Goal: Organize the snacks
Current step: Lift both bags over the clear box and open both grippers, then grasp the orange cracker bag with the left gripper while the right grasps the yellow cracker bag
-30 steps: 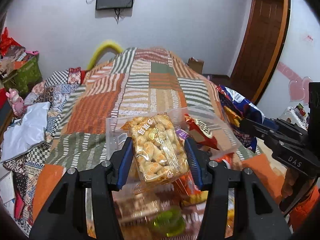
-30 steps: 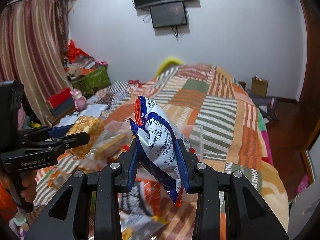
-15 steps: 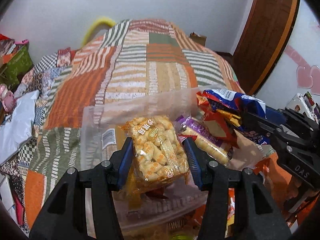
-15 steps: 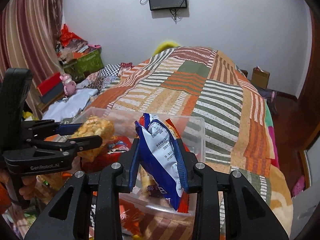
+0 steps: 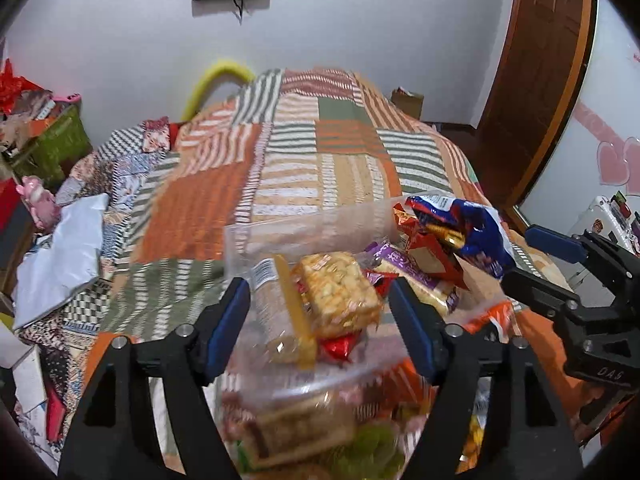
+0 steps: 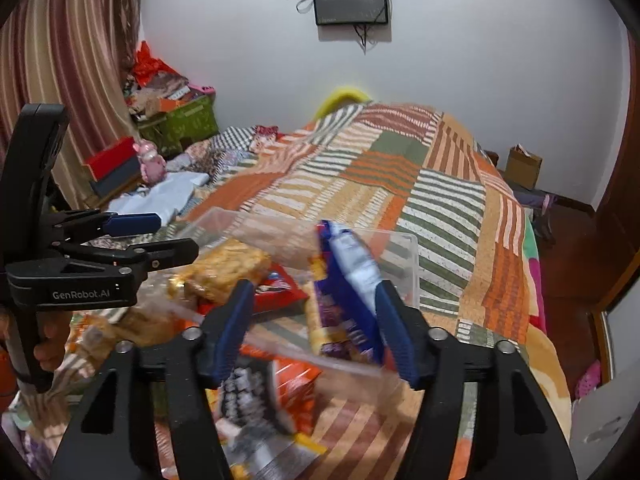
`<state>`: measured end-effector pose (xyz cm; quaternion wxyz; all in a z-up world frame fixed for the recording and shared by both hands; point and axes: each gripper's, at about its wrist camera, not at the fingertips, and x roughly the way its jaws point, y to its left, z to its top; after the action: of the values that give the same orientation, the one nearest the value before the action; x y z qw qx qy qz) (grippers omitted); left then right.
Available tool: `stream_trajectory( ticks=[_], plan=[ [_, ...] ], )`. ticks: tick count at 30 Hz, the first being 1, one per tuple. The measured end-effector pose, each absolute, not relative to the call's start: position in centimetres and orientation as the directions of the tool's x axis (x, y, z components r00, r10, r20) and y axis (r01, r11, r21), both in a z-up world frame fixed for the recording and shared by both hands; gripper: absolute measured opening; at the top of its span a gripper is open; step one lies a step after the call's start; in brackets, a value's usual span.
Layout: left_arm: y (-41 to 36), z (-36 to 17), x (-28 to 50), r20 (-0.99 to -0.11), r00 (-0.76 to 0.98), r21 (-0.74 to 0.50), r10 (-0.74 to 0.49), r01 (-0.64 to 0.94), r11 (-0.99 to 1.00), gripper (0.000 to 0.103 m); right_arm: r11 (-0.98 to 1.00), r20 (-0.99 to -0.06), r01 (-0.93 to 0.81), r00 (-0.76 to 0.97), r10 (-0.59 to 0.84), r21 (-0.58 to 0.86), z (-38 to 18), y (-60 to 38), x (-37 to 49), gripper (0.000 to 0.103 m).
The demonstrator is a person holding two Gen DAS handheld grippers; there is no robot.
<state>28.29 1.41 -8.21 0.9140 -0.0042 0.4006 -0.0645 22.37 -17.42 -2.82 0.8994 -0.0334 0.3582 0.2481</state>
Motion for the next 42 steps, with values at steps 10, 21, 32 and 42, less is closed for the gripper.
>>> stream_trajectory(
  ticks=[10, 21, 32, 42],
  plan=[
    [5.2, -7.5, 21.4, -0.737, 0.668, -0.071, -0.101, 0.073, 0.995, 0.089, 0.852, -0.625, -0.508, 0.626, 0.465, 0.125, -1.1, -17.1, 17.5, 0.082],
    [7.3, -11.7, 16.5, -0.793, 0.604, -0.074, -0.087, 0.046, 0.996, 0.089, 0.842, -0.678, -0.528, 0.578, 0.454, 0.113, -4.3, -16.8, 13.6, 0.083],
    [5.9, -15.8, 18.4, -0.833, 0.539, -0.08, -0.128, 0.111, 0.991, 0.089, 0.849, -0.762, -0.511, 0.493, 0.421, 0.139, -8.9, -16.6, 13.9, 0.079],
    [4.6, -16.1, 17.4, -0.815, 0.564, -0.04, -0.134, 0.176, 0.984, 0.075, 0.861, -0.777, -0.495, 0.495, 0.39, 0.117, -9.3, -16.9, 15.0, 0.046]
  ],
)
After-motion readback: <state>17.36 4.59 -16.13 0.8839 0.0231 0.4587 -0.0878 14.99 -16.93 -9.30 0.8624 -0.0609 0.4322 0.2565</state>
